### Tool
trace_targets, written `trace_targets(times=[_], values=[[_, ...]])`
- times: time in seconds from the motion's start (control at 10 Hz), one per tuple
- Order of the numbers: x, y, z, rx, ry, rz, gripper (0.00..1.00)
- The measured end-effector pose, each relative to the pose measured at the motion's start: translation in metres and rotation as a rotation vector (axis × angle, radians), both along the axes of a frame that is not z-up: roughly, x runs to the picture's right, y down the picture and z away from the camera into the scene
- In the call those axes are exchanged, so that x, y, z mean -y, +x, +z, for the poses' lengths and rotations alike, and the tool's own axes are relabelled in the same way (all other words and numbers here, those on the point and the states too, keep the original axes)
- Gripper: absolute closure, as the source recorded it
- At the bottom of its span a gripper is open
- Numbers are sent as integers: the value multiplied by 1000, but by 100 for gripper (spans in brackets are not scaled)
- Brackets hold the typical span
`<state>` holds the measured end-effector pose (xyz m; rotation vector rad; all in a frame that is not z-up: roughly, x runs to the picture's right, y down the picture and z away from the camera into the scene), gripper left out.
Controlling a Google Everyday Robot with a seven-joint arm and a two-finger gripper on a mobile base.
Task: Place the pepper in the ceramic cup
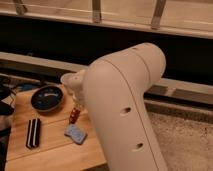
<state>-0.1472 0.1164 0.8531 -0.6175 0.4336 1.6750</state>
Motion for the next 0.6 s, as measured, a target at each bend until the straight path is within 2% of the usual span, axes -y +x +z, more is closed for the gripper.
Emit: trace_targets(times=[0.1, 0.4, 0.5, 0.6], values=[[1, -7, 2, 27, -3, -4, 83], [-4, -25, 8, 82, -14, -40, 53], [-4, -23, 8, 90, -14, -43, 41], [-3, -23, 7, 96, -9, -43, 33]])
